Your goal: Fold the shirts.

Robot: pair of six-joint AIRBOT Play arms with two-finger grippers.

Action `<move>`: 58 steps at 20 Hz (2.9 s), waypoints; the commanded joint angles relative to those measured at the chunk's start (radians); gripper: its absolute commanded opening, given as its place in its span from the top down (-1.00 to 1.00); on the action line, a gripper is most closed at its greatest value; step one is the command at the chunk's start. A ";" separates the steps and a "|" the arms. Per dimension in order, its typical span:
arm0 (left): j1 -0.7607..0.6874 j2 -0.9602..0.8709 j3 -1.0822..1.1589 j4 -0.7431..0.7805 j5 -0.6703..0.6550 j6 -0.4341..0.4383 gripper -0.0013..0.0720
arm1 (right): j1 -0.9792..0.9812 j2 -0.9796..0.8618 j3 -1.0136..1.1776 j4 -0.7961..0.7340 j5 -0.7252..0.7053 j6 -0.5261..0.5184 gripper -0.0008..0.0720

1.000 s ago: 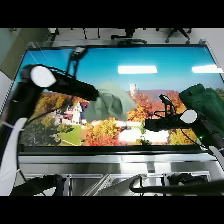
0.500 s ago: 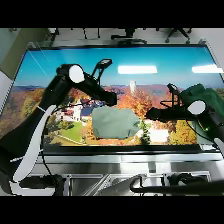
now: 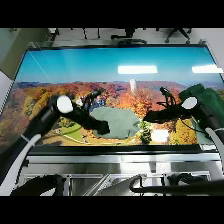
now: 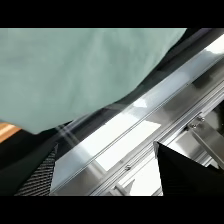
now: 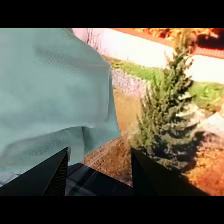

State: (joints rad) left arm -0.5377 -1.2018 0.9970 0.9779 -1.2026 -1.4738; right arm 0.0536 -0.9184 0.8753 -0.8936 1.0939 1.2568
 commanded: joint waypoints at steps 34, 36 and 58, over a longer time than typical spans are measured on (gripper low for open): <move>0.080 0.006 0.452 -0.064 0.003 -0.012 0.94 | -0.260 0.216 0.240 0.644 0.218 -0.483 0.92; 0.079 0.059 0.484 -0.063 -0.006 -0.012 0.93 | -0.262 0.315 0.282 0.640 0.214 -0.484 0.92; 0.356 -0.463 0.543 -0.055 -0.135 0.090 -0.76 | -0.168 -0.287 0.140 0.516 0.086 -0.528 0.15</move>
State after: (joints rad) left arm -0.2466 -1.5986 1.4570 0.9535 -1.2308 -1.3964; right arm -0.1032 -1.1469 0.9897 -0.3882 1.1660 0.7094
